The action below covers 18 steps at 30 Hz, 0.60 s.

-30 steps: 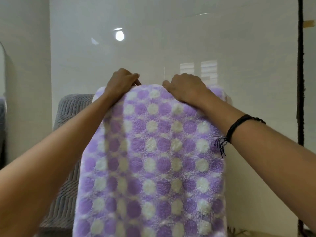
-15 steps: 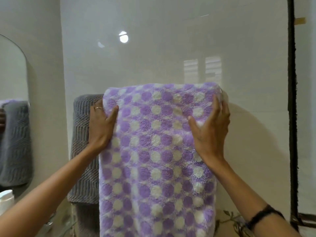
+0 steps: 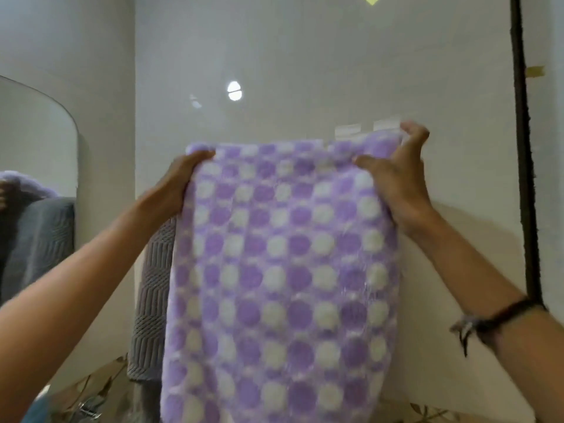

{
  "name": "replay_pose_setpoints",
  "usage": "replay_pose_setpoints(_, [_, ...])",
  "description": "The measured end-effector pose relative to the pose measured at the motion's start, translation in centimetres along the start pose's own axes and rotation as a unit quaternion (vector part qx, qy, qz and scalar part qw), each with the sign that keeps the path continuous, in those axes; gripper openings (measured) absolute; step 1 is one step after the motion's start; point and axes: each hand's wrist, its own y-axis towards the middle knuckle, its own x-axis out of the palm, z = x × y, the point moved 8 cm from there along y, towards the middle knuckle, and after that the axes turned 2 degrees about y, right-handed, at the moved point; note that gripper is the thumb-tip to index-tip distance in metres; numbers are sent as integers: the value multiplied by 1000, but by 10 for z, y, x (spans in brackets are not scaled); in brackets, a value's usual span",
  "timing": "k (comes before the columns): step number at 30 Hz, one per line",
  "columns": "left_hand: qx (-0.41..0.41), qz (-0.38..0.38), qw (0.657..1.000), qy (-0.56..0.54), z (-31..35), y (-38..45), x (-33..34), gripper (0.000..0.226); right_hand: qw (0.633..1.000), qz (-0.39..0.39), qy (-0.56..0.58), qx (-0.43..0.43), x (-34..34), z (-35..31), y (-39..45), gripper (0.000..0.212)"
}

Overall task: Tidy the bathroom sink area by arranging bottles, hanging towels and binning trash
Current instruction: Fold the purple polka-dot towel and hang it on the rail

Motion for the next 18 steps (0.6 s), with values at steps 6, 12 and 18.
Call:
replay_pose_setpoints(6, [-90, -64, 986, 128, -3, 26, 19, 22, 979, -107, -173, 33, 11, 5, 60, 50])
replay_pose_setpoints(12, [-174, 0, 972, 158, -18, 29, 7, 30, 959, -120, -254, 37, 10, 18, 55, 36])
replay_pose_setpoints(18, [2, 112, 916, 386, -9, 51, 5, 30, 849, -121, -514, -19, 25, 10, 52, 34])
